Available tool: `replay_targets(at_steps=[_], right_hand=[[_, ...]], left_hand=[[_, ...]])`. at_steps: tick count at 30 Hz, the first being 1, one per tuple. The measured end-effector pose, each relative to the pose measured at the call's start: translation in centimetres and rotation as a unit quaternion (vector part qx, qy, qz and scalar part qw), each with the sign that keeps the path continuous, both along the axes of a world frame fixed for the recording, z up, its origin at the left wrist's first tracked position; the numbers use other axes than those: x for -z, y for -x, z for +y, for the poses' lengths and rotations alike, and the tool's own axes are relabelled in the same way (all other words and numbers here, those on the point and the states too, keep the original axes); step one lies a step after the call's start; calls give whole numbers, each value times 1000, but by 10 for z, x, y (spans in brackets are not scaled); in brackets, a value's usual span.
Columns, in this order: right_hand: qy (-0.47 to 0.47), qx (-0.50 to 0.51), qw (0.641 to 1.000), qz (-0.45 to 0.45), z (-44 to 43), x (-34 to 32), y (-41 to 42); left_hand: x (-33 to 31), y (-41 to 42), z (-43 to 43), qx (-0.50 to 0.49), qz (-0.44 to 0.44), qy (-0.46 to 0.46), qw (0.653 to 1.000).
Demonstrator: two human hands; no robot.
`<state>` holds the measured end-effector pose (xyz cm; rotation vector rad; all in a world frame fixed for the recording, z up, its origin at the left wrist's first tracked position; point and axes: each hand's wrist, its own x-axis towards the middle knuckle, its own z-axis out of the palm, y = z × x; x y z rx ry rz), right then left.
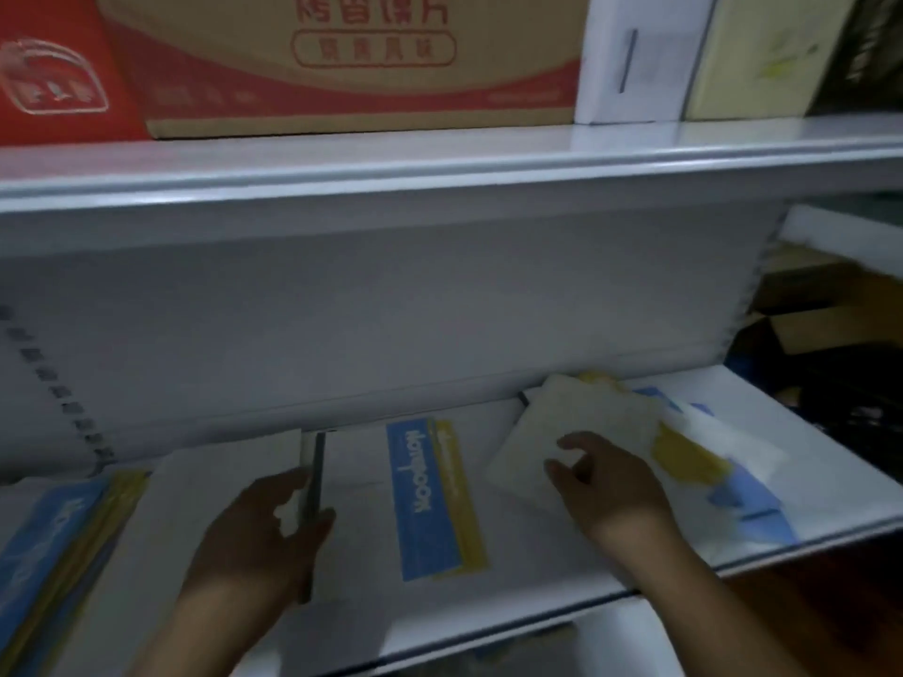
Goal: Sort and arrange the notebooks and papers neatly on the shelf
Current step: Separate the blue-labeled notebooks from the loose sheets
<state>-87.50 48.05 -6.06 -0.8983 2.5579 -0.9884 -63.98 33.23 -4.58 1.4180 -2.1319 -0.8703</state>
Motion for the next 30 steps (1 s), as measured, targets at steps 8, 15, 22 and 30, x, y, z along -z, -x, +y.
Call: replay_targets(at_steps=[8, 15, 22, 30], right_hand=[[-149, 142, 977, 48, 71, 34, 83], [-168, 82, 982, 19, 81, 22, 99], [-63, 94, 990, -81, 73, 4, 97], [161, 22, 944, -288, 17, -34, 15]], left_hand=[[26, 151, 44, 201, -69, -56, 976], [45, 174, 53, 169, -68, -81, 980], [25, 140, 40, 86, 202, -323, 921], [-24, -4, -6, -91, 400, -214, 886]])
